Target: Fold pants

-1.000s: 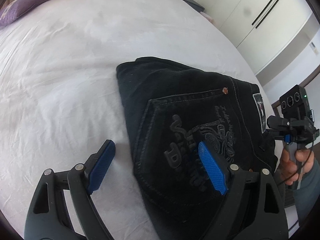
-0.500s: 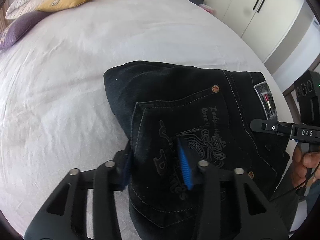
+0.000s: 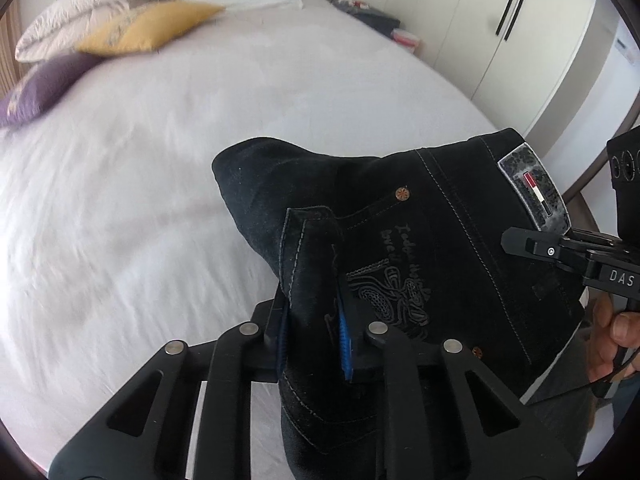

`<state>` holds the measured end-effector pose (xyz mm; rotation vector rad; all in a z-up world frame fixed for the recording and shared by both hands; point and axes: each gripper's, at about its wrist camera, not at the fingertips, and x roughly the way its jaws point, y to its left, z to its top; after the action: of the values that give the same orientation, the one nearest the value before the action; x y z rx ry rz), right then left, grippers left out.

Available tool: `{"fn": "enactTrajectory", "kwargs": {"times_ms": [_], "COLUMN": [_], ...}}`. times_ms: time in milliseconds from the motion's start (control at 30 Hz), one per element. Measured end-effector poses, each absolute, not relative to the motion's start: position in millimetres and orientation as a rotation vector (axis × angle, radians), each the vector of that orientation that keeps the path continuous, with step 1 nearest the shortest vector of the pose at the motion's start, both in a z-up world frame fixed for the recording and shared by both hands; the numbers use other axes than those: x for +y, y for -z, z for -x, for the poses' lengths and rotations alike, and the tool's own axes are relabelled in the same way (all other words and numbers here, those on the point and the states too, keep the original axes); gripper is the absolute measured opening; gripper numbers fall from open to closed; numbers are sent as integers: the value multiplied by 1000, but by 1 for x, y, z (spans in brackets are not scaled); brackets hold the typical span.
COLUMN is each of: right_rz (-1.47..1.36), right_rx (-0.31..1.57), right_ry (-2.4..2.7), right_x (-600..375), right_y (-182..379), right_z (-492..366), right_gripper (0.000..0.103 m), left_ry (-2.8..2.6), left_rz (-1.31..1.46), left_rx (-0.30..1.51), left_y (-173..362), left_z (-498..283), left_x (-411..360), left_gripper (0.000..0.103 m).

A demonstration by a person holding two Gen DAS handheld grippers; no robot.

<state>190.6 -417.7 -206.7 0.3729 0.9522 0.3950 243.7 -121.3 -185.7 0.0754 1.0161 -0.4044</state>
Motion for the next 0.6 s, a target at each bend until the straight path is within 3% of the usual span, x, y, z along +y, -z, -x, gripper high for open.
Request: {"fn": "enactTrajectory", "kwargs": {"times_ms": [233, 500, 600], "right_rz": [-360, -367, -411], "right_rx": [904, 957, 1004], "right_ry": [-381, -325, -297], "right_x": [-425, -433, -442], "right_y": [194, 237, 263], "right_z": [-245, -298, -307], "right_gripper": [21, 21, 24], "left_ry": [376, 343, 323], "left_rz": [-95, -131, -125], "left_rx": [955, 1015, 1018], "left_y": [158, 211, 226], "left_z": [-291, -360, -371], "left_x": [-126, -142, -147], "left_gripper": [18, 19, 23]}}
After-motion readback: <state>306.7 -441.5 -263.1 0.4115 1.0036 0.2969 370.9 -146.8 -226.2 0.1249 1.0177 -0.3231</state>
